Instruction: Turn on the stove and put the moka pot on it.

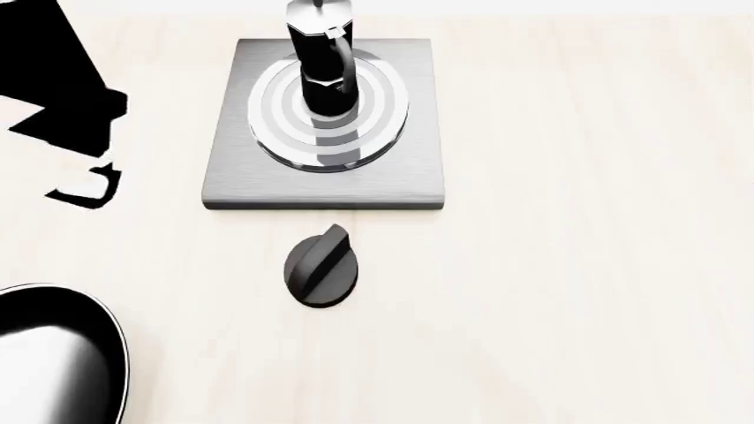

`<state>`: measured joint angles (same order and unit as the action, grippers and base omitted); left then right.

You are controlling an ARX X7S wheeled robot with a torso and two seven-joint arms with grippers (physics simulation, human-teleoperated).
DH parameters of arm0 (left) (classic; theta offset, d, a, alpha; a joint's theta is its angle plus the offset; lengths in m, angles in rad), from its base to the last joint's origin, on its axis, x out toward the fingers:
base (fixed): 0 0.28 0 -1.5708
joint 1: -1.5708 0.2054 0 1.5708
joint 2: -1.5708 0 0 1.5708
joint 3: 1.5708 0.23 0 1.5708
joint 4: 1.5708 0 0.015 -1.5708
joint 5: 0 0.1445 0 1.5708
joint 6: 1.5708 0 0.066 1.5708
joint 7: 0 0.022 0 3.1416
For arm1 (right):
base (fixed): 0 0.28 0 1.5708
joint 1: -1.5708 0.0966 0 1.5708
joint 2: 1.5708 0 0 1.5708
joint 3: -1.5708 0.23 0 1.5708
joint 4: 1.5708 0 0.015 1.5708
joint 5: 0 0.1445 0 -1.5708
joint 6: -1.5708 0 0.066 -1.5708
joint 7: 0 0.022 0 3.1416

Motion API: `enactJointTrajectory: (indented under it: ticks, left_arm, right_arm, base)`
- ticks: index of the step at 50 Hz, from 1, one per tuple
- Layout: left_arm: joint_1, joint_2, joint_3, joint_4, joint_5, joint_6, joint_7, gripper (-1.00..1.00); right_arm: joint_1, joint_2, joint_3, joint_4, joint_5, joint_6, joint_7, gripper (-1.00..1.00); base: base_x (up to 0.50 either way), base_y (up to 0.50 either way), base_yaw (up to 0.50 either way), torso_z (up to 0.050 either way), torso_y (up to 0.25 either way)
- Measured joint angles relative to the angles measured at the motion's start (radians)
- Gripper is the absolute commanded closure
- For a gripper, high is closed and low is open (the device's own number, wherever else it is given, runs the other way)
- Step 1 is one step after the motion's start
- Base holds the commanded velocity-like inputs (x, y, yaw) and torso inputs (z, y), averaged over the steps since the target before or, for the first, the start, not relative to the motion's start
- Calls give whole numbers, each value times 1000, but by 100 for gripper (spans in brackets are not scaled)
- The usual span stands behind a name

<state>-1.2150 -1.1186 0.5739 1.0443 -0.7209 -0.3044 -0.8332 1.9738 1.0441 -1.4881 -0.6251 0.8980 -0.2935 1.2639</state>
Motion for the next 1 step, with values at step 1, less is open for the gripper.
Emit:
enactJointTrajectory:
  ticks: [1]
  left_arm:
    - [-23, -11, 27, 0, -4, 9, -12, -100]
  right_arm:
    - [3, 14, 1, -15, -1, 5, 6, -100]
  base:
    - [0, 0, 0, 0, 0]
